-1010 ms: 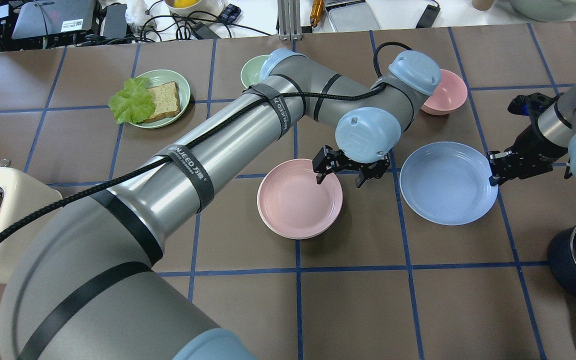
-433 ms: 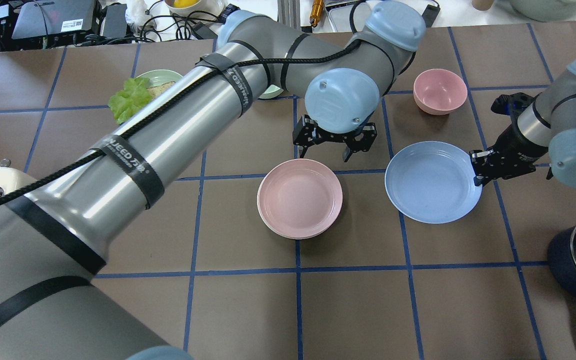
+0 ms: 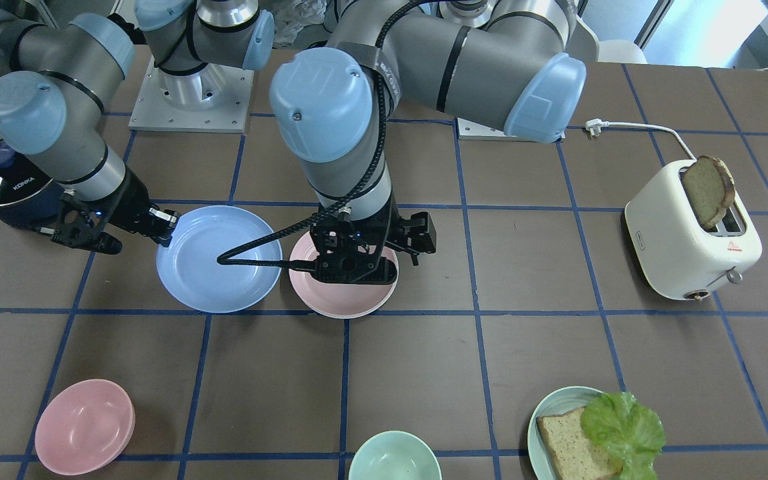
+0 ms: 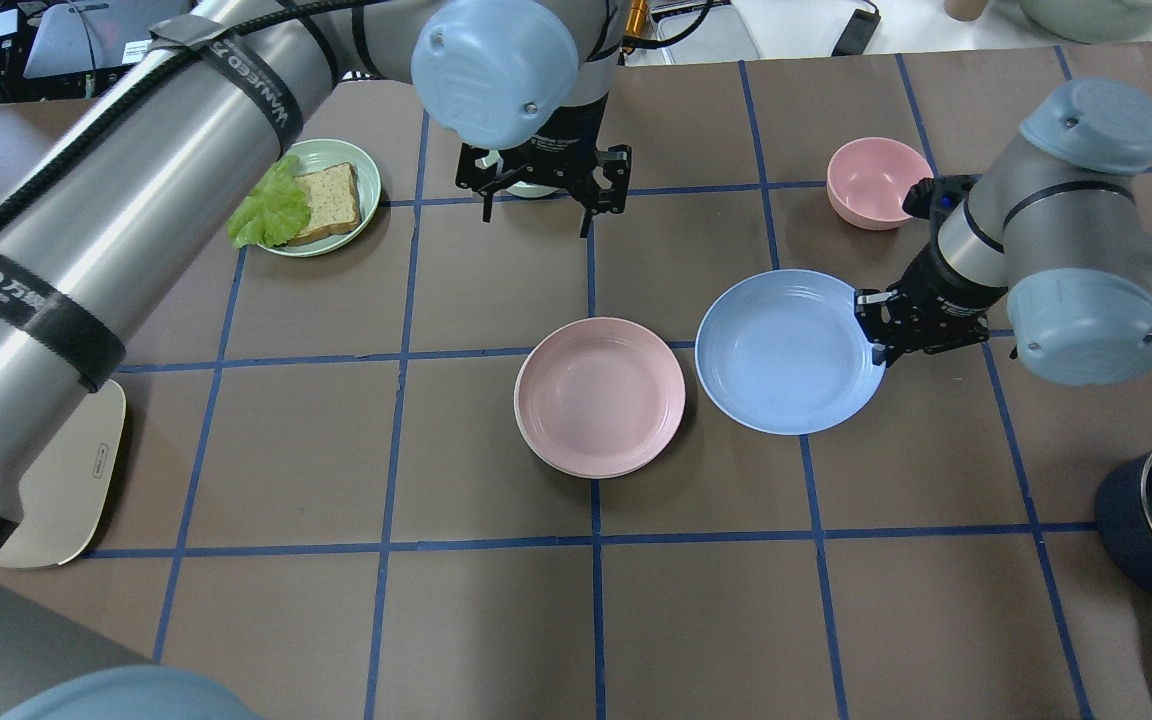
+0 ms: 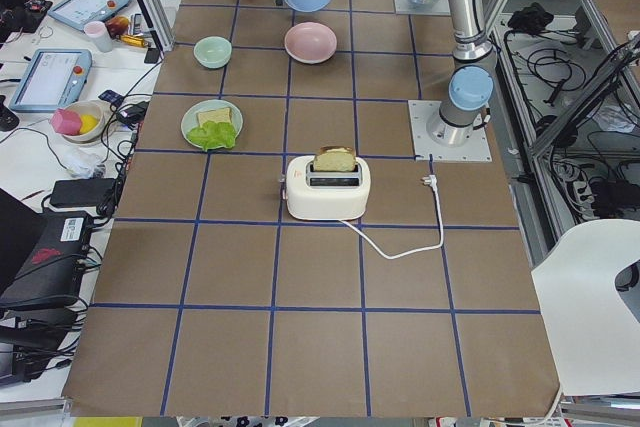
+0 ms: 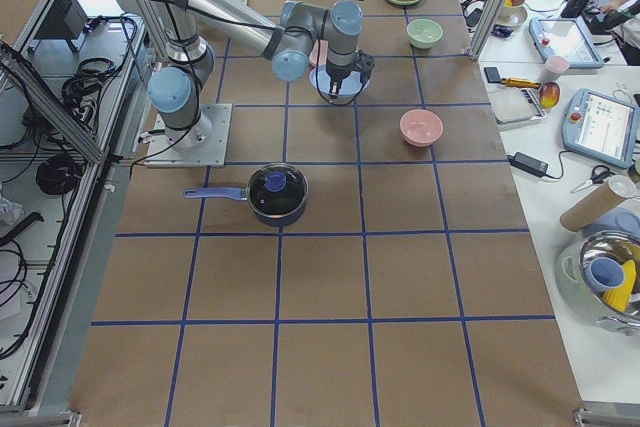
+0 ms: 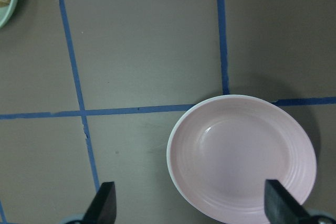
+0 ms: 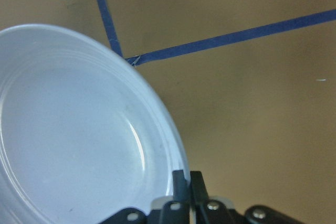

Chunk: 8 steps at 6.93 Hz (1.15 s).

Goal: Stack three plates with pink and blue
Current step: 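Carry the blue plate onto the pink plate with the right gripper while the left withdraws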

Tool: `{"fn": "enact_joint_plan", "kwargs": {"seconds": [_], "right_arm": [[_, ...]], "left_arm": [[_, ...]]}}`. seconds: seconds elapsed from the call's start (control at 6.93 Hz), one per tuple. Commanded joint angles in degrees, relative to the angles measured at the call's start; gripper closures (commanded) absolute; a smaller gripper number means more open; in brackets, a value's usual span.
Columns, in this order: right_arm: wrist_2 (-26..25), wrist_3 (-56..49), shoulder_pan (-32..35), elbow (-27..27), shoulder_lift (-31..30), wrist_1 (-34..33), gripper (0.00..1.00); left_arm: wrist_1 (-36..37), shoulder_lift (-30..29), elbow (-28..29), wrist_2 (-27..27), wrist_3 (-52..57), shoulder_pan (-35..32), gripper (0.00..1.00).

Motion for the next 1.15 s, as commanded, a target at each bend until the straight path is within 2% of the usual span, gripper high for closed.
{"fn": "enact_joint_plan", "kwargs": {"seconds": [0.0,0.14,0.43,0.58,0.87,1.01], "right_arm": [[-1.07,10.72,8.03,-0.48,-0.86,-1.83,1.00],[-2.65,16.25,11.55,-0.66,-0.52,-3.15,1.00],[-2.14,24.88,18.49,-0.92,1.58,-4.57,1.00],[-2.13,25.53,20.52,-1.10,3.25,-6.66,1.00],[-2.57,28.43,21.07,-1.02,4.41,-8.17,1.00],[-2.40,28.44,21.16,-0.93,4.84,-8.09,1.00]], "left_arm": [[-0.06,2.85,-3.00,-0.39,8.81,4.79,0.00],[-0.06,4.86,-5.28,-0.48,12.69,6.99,0.00],[0.29,8.56,-8.89,-0.92,19.12,11.65,0.00],[0.47,10.14,-10.91,-1.01,20.19,13.07,0.00],[1.17,12.95,-14.26,-1.62,24.04,16.57,0.00],[1.09,14.71,-15.32,-6.06,26.07,18.68,0.00]]}}
